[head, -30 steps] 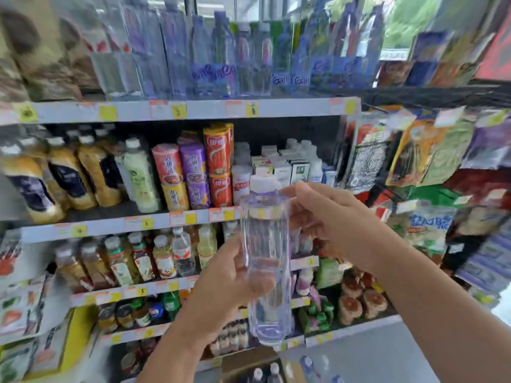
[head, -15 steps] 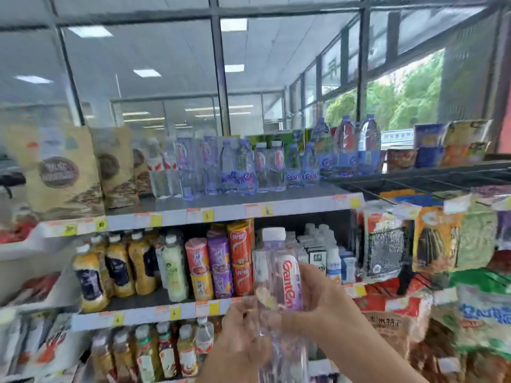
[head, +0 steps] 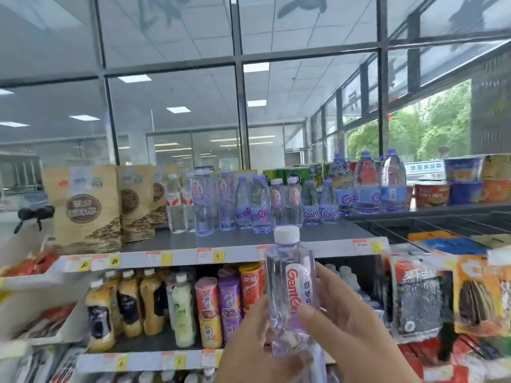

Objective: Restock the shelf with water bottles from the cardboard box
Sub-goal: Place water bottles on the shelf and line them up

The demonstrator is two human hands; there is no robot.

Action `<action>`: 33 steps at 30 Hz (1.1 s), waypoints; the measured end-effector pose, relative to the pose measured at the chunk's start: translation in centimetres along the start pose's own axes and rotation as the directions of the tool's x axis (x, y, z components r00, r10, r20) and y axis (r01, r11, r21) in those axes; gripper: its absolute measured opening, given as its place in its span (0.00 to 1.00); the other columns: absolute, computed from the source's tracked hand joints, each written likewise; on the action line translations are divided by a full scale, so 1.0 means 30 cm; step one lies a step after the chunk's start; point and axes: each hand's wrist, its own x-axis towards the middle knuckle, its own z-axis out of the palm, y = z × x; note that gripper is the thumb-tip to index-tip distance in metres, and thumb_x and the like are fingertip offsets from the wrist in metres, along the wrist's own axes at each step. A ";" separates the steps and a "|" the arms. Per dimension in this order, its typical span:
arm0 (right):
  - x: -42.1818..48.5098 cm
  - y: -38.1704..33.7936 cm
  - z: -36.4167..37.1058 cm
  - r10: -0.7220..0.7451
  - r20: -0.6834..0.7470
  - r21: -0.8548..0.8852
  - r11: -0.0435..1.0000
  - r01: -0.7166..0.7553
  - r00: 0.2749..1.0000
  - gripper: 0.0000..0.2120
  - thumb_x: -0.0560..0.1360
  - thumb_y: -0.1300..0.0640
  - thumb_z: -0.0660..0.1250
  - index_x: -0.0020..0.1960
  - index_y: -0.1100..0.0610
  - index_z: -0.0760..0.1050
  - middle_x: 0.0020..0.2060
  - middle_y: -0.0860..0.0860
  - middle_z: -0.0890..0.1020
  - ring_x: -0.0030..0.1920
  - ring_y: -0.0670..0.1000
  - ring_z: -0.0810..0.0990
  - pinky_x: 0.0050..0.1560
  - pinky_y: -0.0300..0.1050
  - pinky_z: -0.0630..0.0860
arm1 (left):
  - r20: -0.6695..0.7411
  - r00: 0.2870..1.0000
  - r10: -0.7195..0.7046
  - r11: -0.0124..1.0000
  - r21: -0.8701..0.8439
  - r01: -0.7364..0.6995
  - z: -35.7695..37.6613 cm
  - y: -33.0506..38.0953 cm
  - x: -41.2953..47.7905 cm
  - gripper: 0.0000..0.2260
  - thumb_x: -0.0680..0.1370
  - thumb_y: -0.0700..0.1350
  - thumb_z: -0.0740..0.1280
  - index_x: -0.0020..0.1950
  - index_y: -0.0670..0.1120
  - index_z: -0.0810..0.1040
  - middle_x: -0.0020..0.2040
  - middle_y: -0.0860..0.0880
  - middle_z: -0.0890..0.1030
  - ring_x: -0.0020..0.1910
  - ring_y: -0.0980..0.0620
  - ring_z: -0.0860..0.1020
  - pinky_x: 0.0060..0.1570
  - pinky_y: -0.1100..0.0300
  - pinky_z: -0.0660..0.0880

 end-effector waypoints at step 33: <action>0.780 0.071 0.316 0.019 -0.215 -0.421 0.900 -0.111 0.976 0.40 0.57 0.39 0.78 0.67 0.41 0.69 0.52 0.43 0.84 0.52 0.46 0.83 0.57 0.54 0.79 | -0.057 0.987 0.152 0.970 0.199 -0.138 -0.697 0.055 0.590 0.19 0.76 0.51 0.72 0.64 0.66 0.73 0.58 0.63 0.78 0.45 0.73 0.78 0.36 0.75 0.72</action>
